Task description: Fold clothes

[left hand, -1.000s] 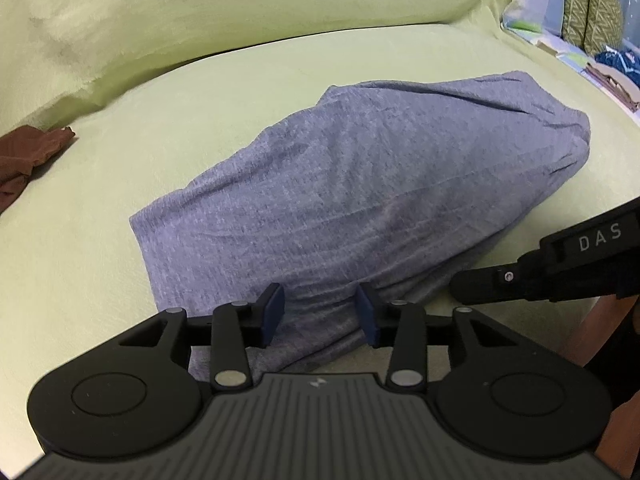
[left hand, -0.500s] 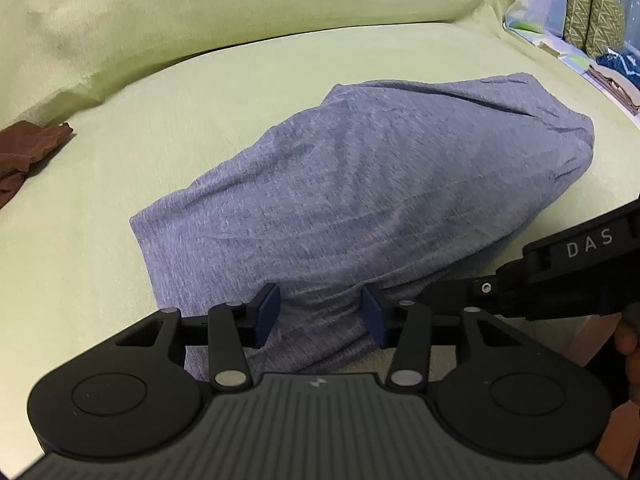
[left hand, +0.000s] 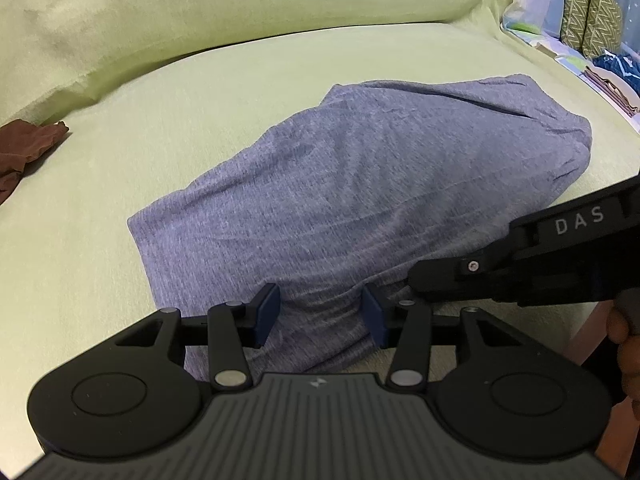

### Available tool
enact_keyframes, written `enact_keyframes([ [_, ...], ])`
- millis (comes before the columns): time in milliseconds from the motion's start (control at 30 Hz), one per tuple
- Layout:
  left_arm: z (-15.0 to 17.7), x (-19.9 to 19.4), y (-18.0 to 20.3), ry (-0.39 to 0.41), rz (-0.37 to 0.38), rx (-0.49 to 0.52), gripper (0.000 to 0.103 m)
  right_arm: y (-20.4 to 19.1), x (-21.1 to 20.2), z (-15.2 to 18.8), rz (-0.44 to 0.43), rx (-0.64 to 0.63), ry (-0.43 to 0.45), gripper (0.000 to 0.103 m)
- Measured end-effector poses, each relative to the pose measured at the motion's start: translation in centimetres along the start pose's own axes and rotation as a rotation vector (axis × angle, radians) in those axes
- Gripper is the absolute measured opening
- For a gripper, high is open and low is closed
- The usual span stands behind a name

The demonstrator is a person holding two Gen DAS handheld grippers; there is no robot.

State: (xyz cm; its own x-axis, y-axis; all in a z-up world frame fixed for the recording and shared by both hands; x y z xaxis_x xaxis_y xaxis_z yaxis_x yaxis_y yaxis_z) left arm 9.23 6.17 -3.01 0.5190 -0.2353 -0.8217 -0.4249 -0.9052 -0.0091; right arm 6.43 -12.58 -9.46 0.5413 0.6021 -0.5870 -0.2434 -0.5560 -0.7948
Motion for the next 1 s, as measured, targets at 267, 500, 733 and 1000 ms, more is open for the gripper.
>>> enact_keyframes([
  [267,-0.2,-0.4,0.0,-0.001,-0.016,0.016,0.053,-1.3,-0.3,0.1,0.027,-0.072,0.007,0.000],
  [500,0.0,-0.9,0.1,-0.005,-0.038,0.026,0.052,-0.8,-1.8,1.3,0.065,-0.067,-0.005,0.000],
  [733,-0.2,-1.1,1.0,0.004,-0.063,0.055,0.052,0.3,-1.2,1.2,0.021,-0.069,-0.021,0.007],
  [1000,0.8,-0.6,0.4,0.010,-0.098,0.004,0.055,2.6,-7.9,-2.4,0.096,-0.093,0.119,0.024],
])
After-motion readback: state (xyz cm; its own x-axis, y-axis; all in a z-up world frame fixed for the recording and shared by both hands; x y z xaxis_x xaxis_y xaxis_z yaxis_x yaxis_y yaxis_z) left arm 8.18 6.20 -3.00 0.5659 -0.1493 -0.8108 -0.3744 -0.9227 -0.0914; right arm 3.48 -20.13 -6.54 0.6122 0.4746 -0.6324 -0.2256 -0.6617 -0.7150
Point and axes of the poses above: each gripper's, at about its wrist camera, not at the fingertips, and x roughly the way its jaws point, y to its right, z to its underside, the point moved 1 cm from there along x, roughly the way its jaws point, and after that the axes turned 1 degree about z, right-handed, at the moved point
